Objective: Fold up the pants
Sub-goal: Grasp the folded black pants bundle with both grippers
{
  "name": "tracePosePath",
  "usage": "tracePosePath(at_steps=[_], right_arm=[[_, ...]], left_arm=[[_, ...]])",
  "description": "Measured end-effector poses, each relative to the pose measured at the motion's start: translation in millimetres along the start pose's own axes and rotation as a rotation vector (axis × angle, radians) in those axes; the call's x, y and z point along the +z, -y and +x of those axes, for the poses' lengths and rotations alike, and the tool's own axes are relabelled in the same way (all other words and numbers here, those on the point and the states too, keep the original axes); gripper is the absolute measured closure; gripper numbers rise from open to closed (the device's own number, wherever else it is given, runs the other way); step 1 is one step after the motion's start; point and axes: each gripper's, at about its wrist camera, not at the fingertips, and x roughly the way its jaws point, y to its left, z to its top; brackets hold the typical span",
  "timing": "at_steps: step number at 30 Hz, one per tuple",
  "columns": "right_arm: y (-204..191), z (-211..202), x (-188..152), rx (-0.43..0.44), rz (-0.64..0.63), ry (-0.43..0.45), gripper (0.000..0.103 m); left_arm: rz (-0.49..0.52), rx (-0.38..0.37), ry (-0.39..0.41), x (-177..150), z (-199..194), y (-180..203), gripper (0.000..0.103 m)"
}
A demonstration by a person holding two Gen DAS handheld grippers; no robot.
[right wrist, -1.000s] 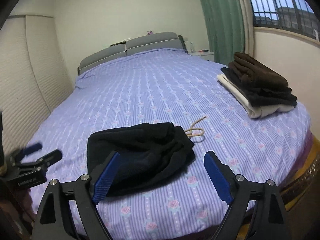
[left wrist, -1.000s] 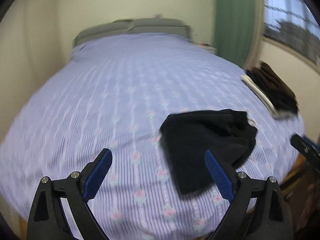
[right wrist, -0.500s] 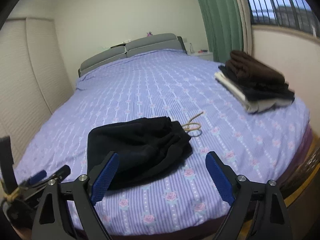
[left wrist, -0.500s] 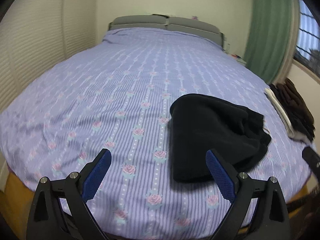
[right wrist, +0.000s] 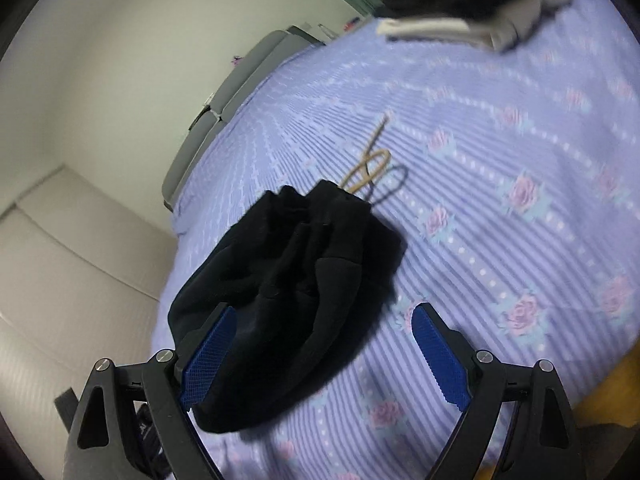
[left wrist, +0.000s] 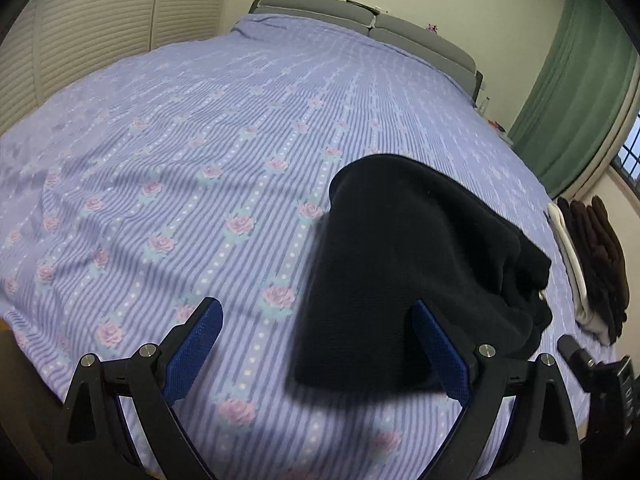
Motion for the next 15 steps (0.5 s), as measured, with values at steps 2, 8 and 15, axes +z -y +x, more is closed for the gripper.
tracePosePath(at_steps=[2,8,15], right_arm=[[5,11,1,0.034,0.039,-0.022,0.013],[0,33,1,0.105,0.082,-0.050,0.013],[-7,50,-3,0.094,0.111,-0.063,0.007]], left_arm=[[-0.039,-0.009,0.007,2,2,-2,0.006],[-0.130,-0.038,0.015,0,8,-8,0.006],[-0.193,-0.064,0.043,-6,3,-9,0.006]])
